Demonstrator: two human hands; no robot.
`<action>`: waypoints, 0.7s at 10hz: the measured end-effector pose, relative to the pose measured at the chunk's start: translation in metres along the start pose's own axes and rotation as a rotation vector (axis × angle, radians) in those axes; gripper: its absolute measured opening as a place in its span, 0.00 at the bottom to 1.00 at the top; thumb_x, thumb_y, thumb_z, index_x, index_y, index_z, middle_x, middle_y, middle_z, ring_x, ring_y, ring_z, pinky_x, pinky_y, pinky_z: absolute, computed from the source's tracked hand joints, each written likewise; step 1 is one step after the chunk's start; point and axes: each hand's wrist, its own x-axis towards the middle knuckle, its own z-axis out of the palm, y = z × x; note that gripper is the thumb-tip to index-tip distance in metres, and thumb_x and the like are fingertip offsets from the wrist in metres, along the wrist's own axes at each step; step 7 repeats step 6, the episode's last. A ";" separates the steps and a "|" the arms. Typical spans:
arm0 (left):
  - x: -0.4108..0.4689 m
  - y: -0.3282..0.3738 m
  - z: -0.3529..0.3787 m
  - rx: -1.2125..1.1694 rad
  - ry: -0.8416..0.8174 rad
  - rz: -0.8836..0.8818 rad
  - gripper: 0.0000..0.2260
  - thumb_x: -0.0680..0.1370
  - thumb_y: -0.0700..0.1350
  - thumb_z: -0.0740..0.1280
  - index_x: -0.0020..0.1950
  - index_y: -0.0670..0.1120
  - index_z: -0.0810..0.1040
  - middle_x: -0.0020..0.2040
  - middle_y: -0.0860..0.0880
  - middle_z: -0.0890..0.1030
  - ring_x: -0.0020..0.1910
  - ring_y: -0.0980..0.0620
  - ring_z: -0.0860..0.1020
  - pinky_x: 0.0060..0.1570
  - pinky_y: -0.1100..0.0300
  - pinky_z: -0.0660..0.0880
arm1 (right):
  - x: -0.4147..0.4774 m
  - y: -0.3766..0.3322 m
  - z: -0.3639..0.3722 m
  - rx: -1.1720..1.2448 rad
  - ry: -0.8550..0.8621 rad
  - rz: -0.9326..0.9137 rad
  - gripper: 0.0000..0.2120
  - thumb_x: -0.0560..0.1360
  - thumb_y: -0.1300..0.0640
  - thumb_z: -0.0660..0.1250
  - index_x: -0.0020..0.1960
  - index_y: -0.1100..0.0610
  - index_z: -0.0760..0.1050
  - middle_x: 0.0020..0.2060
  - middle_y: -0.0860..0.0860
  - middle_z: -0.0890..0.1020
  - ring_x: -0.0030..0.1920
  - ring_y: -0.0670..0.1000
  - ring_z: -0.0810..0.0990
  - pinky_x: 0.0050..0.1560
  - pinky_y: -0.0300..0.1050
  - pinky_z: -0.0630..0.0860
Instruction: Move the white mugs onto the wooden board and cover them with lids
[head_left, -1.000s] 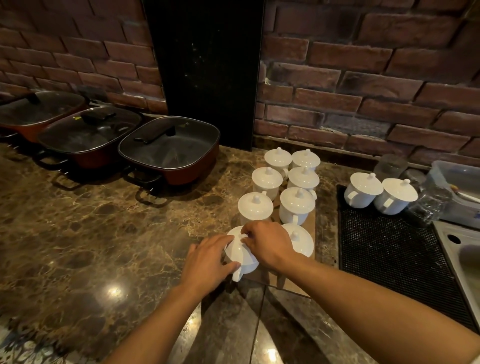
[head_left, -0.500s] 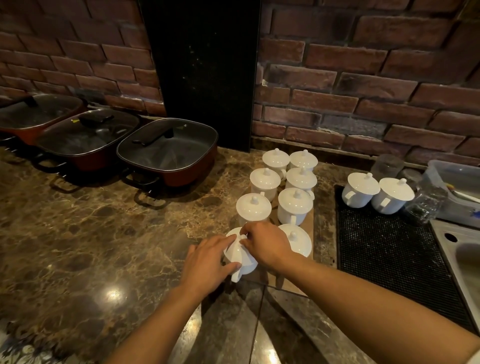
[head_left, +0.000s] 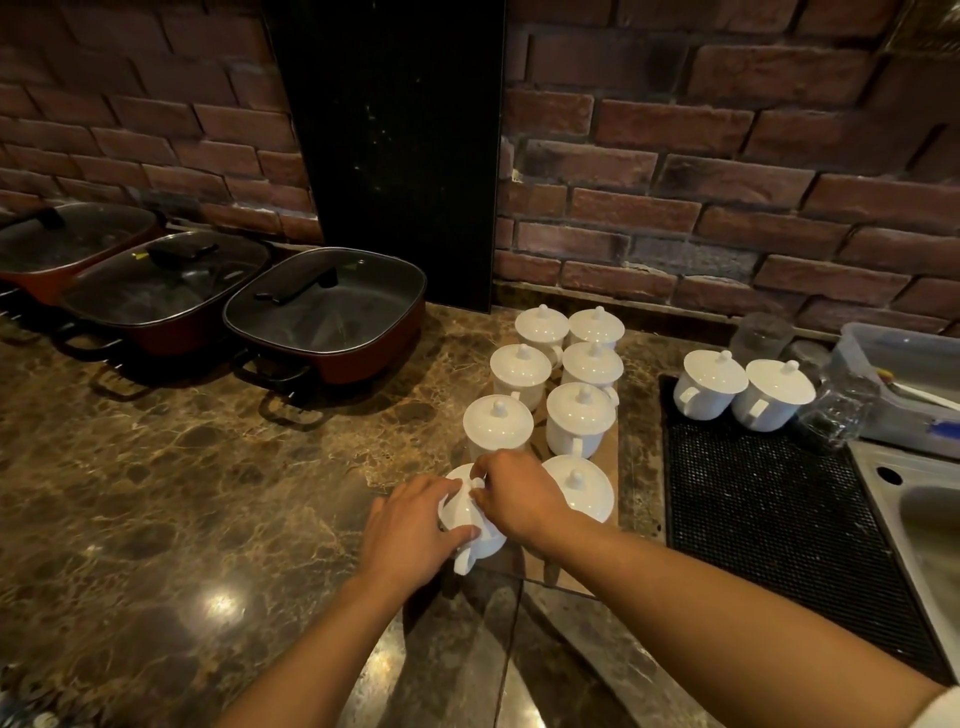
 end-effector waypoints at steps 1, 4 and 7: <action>0.000 0.000 0.001 0.012 0.004 0.006 0.27 0.69 0.62 0.69 0.66 0.56 0.72 0.62 0.57 0.74 0.61 0.54 0.71 0.53 0.56 0.65 | -0.002 -0.001 0.001 -0.009 0.006 -0.026 0.12 0.77 0.57 0.65 0.58 0.58 0.78 0.53 0.56 0.82 0.50 0.55 0.81 0.55 0.47 0.79; -0.001 0.011 -0.009 0.105 -0.089 0.004 0.28 0.72 0.63 0.65 0.70 0.57 0.67 0.68 0.57 0.71 0.65 0.54 0.69 0.59 0.55 0.64 | -0.021 0.006 -0.013 0.106 -0.056 -0.034 0.21 0.76 0.54 0.66 0.67 0.56 0.70 0.60 0.55 0.79 0.57 0.55 0.78 0.58 0.46 0.74; -0.005 0.027 -0.028 0.257 -0.065 0.047 0.26 0.76 0.64 0.57 0.73 0.58 0.64 0.72 0.56 0.68 0.67 0.54 0.67 0.66 0.52 0.61 | -0.041 0.034 -0.036 0.187 -0.019 -0.009 0.16 0.76 0.50 0.62 0.61 0.53 0.76 0.55 0.52 0.82 0.54 0.52 0.80 0.51 0.44 0.76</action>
